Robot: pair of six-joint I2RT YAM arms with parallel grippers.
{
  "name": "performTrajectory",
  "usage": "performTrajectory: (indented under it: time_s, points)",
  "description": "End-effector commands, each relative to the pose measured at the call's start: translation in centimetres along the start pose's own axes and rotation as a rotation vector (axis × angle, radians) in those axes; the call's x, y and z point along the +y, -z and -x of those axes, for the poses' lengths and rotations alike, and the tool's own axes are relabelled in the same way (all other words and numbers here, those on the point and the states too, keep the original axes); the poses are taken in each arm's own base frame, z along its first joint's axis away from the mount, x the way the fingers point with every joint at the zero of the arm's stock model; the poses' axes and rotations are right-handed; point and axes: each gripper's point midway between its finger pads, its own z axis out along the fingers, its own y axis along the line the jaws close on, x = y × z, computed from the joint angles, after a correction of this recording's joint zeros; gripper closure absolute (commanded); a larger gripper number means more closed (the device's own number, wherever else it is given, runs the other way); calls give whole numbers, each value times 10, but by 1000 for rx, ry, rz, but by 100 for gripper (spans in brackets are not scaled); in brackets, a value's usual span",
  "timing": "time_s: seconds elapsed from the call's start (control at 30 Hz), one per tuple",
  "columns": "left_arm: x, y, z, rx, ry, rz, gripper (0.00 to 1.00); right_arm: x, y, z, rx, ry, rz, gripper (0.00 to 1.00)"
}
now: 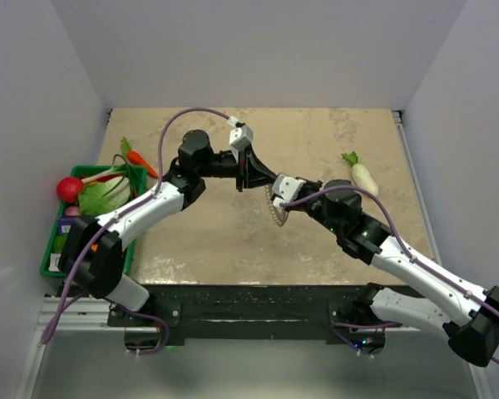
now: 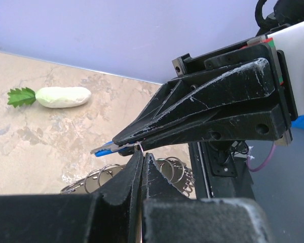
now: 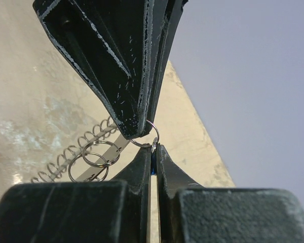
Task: Remove the keys from the keyring
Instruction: Remove the key from the keyring.
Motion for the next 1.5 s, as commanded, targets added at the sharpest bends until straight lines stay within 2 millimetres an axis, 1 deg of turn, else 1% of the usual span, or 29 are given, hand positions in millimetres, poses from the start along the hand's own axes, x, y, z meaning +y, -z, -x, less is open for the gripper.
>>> performTrajectory:
  time_s: [0.0, 0.07, 0.1, 0.17, 0.23, 0.37, 0.43, 0.47, 0.57, 0.6, 0.67, 0.7, 0.77, 0.93, 1.07, 1.13, 1.27, 1.37, 1.4, 1.47]
  points:
    - [-33, 14, 7, 10, 15, -114, 100, -32, 7, -8, 38, -115, -122, 100]
    - [-33, 14, 7, 8, 14, -116, 100, -27, 5, -7, 37, -124, -95, 100]
    - [-34, 14, 8, 7, 15, -118, 100, -27, 4, -1, 16, -144, -86, 100]
    - [-34, 15, 8, 4, 11, -119, 100, -18, 3, -3, 23, -143, -35, 100]
    - [-34, 15, 7, 3, 21, -123, 100, -11, 2, 0, 11, -153, 1, 100]
    - [-33, 17, 9, -8, 17, -119, 100, 0, 5, -1, 11, -157, 60, 100]
    - [-34, 18, 9, -9, 18, -122, 100, 6, 6, 1, -2, -162, 94, 100]
    - [-34, 18, 10, -12, 15, -122, 100, 12, 6, 1, -5, -163, 128, 100]
    - [-35, 18, 11, -13, 12, -122, 100, 20, 9, 3, -11, -163, 178, 100]
    - [-36, 18, 11, -12, 12, -125, 100, 22, 10, 7, -27, -162, 199, 100]
    - [-35, 18, 10, -12, 14, -124, 100, 28, 11, 7, -25, -164, 236, 100]
    - [-36, 18, 10, -12, 12, -127, 100, 30, 13, 14, -47, -162, 261, 100]
    - [-37, 18, 10, -14, 11, -131, 100, 34, 14, 14, -44, -164, 289, 100]
    - [-37, 19, 10, -14, 12, -134, 100, 35, 19, 25, -75, -169, 338, 100]
    - [-39, 19, 10, -14, 12, -142, 100, 31, 20, 27, -69, -182, 337, 100]
    - [-40, 19, 11, -16, 8, -143, 100, 32, 20, 28, -73, -190, 346, 100]
    - [-43, 21, 13, -18, -3, -154, 100, 33, 20, 21, -65, -239, 359, 100]
    - [-48, 22, 15, -21, -20, -167, 100, 28, 19, 16, -66, -286, 351, 100]
    - [-48, 23, 16, -21, -24, -170, 100, 31, 18, 15, -68, -297, 364, 100]
    - [-52, 25, 17, -21, -41, -186, 100, 30, 16, 12, -64, -325, 364, 100]
